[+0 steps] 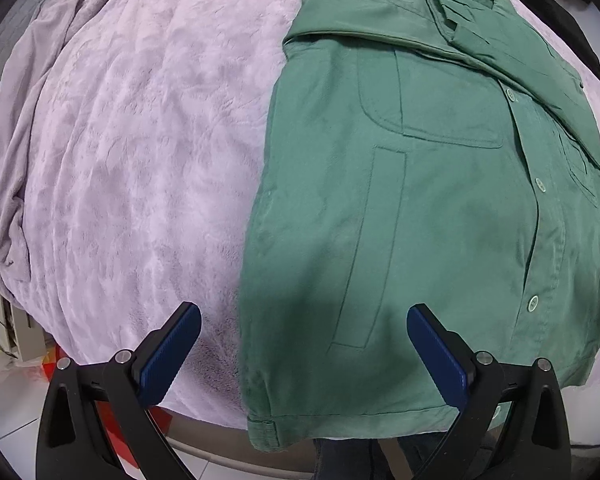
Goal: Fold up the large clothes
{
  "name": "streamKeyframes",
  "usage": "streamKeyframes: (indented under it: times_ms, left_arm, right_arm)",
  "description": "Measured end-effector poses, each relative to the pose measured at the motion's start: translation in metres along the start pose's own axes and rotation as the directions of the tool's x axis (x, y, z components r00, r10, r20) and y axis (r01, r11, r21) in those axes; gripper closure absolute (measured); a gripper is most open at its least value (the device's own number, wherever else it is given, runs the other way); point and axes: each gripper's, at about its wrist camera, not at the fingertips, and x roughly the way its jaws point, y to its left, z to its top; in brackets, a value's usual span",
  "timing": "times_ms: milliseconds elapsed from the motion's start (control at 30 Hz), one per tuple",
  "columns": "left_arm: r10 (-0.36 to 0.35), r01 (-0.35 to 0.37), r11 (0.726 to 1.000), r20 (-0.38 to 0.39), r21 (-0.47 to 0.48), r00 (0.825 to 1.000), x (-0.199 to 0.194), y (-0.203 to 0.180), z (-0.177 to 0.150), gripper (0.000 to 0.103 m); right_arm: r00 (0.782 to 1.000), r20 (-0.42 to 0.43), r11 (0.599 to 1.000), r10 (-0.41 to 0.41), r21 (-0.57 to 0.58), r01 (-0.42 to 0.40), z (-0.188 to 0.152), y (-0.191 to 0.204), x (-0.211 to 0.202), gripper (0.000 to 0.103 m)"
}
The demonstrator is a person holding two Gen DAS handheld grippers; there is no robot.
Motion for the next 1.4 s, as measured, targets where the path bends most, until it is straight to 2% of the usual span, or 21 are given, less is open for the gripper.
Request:
streamKeyframes:
  times_ms: [233,333,433,500,600,667,733,800,900,967,1000,1067,1100,1167,1267,1333,1367,1400]
  left_arm:
    - [-0.047,0.049,0.998,-0.055,0.025,0.997,0.023,0.028,-0.026,0.0]
    - [-0.122,0.125,0.992,-0.09,0.033,0.989,0.031,0.033,-0.039,0.0]
    - [-0.179,0.185,0.982,-0.115,0.046,0.977,0.037,0.031,-0.049,0.0]
    - [-0.182,0.192,0.979,-0.134,0.068,0.974,0.043,0.027,-0.055,0.0]
    - [-0.17,0.186,0.978,-0.158,0.092,0.973,0.052,0.021,-0.061,0.0]
    - [-0.175,0.191,0.977,-0.159,0.095,0.972,0.054,0.019,-0.063,0.0]
    - [-0.182,0.199,0.976,-0.16,0.093,0.97,0.055,0.02,-0.066,0.0]
    - [-0.203,0.22,0.972,-0.165,0.087,0.965,0.053,0.019,-0.069,0.0]
    - [-0.262,0.279,0.957,-0.178,0.078,0.949,0.049,0.014,-0.076,0.0]
    - [-0.29,0.309,0.948,-0.181,0.083,0.94,0.049,0.007,-0.084,0.0]
    - [-0.286,0.305,0.948,-0.178,0.09,0.942,0.049,0.004,-0.086,0.0]
    - [-0.27,0.291,0.951,-0.176,0.102,0.947,0.052,-0.001,-0.091,0.0]
    - [-0.264,0.285,0.953,-0.18,0.101,0.948,0.056,-0.003,-0.093,0.0]
    - [-0.246,0.266,0.959,-0.177,0.099,0.953,0.061,-0.009,-0.099,0.0]
    - [-0.194,0.213,0.971,-0.159,0.109,0.968,0.072,-0.012,-0.099,0.021]
    - [-0.194,0.21,0.972,-0.15,0.101,0.97,0.07,-0.007,-0.099,0.049]
    - [-0.211,0.226,0.97,-0.149,0.092,0.966,0.069,-0.002,-0.098,0.056]
    - [-0.242,0.255,0.964,-0.149,0.073,0.959,0.067,0.004,-0.097,0.067]
  right_arm:
    - [0.999,0.033,1.0,-0.009,0.03,0.008,-0.032,-0.011,0.005,0.0]
    - [0.996,0.081,0.998,-0.026,0.06,0.022,-0.044,-0.024,-0.005,0.0]
    - [0.985,0.151,0.993,-0.079,0.1,0.065,-0.054,-0.044,-0.023,0.0]
    - [0.972,0.192,0.984,-0.132,0.144,0.105,-0.06,-0.063,-0.035,0.0]
    - [0.959,0.2,0.962,-0.202,0.222,0.156,-0.07,-0.094,-0.04,0.0]
    - [0.959,0.184,0.949,-0.215,0.272,0.161,-0.078,-0.112,-0.036,0.0]
    - [0.971,0.159,0.94,-0.178,0.32,0.12,-0.086,-0.129,-0.028,0.0]
    - [0.984,0.145,0.936,-0.102,0.349,0.046,-0.094,-0.137,-0.019,0.0]
    - [0.987,0.157,0.936,0.031,0.343,-0.084,-0.103,-0.133,-0.012,0.0]
    - [0.976,0.184,0.934,0.115,0.314,-0.169,-0.105,-0.123,-0.013,0.0]
    - [0.968,0.2,0.931,0.149,0.302,-0.206,-0.107,-0.119,-0.015,0.0]
    - [0.934,0.247,0.902,0.258,0.284,-0.325,-0.109,-0.113,-0.02,0.0]
    - [0.92,0.264,0.889,0.291,0.281,-0.362,-0.11,-0.11,-0.021,0.0]
    - [0.908,0.281,0.878,0.31,0.281,-0.387,-0.113,-0.107,-0.023,0.0]
    - [0.912,0.279,0.876,0.3,0.298,-0.379,-0.116,-0.111,-0.019,0.0]
    - [0.921,0.27,0.873,0.281,0.327,-0.362,-0.117,-0.117,-0.014,0.002]
    - [0.922,0.268,0.865,0.279,0.347,-0.363,-0.117,-0.12,-0.01,0.012]
    - [0.926,0.26,0.861,0.273,0.365,-0.356,-0.118,-0.123,-0.006,0.025]
